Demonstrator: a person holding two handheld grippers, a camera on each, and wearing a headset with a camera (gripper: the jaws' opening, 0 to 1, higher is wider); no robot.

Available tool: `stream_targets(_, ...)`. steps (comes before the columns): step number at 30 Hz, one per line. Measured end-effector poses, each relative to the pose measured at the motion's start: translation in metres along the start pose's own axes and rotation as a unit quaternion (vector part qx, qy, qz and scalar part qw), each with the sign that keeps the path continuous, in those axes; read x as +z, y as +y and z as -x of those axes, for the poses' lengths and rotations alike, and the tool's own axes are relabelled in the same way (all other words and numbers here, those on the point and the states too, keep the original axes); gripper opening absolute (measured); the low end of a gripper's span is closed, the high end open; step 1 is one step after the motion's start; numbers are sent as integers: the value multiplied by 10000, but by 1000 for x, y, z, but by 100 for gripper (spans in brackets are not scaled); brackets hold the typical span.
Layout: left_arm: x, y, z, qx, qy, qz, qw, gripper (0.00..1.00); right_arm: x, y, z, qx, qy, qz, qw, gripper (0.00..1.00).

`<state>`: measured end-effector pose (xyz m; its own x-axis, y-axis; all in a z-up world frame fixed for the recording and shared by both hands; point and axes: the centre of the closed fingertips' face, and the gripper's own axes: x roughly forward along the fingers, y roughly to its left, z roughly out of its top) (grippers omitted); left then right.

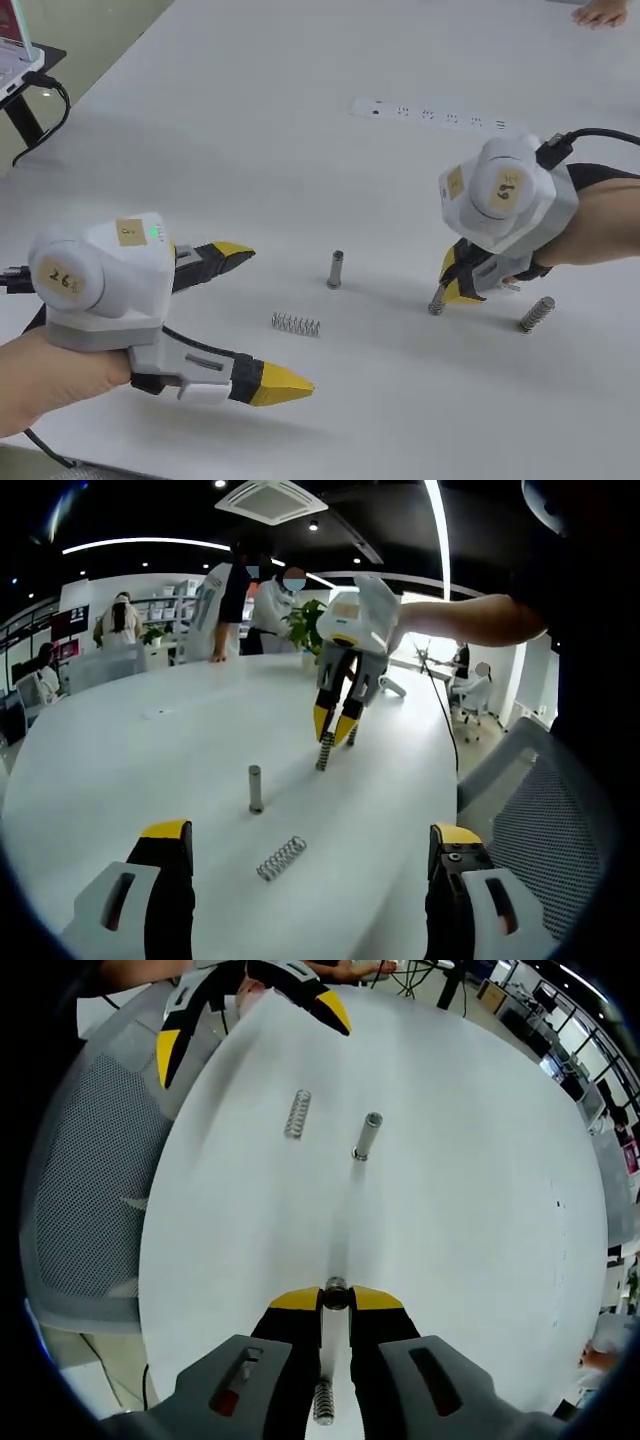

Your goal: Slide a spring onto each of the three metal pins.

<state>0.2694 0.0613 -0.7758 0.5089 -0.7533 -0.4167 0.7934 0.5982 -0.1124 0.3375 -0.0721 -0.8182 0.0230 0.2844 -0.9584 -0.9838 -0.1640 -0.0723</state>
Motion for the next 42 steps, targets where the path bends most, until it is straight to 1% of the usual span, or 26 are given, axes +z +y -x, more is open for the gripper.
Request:
stream_targets(3,-1,0,0,-3,14,1,10000,95,-1,2,-3,34,18,-20,10000,7)
stream_targets(4,-1,-1,0,-1,16,4,10000,95,1,1,-3,16,-5,-4,10000,7)
stream_targets(5,0,-1,0,-4,14,0,10000,95,3,1,-2,52,-52,-81,9999,7)
stream_targets(6,0,-1,0,-9,12,1,10000,95,3,1,-2,43,-62,-84,9999,7)
stream_targets(9,0,-2,0,-9,22,-7,10000,95,1,2,-2,92,-19,-90,9999,8)
stream_targets(10,0,-2,-1,-4,20,-18,10000,95,0,1,-2,69,5,-97,9999,8)
stream_targets(12,1,-2,-1,-12,10,2,10000,95,-2,-1,-1,40,52,-43,10000,8)
stream_targets(16,0,-3,0,-12,22,0,10000,95,-2,0,-1,36,64,66,10000,8)
stream_targets(21,0,-4,-1,-18,18,-5,10000,94,-2,-2,-1,41,84,108,9999,8)
stream_targets(28,0,-3,0,-10,-2,3,10000,94,-2,-1,-2,49,82,128,9999,9)
stream_targets(34,-1,-3,0,-13,22,-1,10000,94,-2,-1,-1,62,84,119,9999,9)
stream_targets(42,0,-3,0,-30,11,22,10000,94,0,0,0,72,24,107,9999,9)
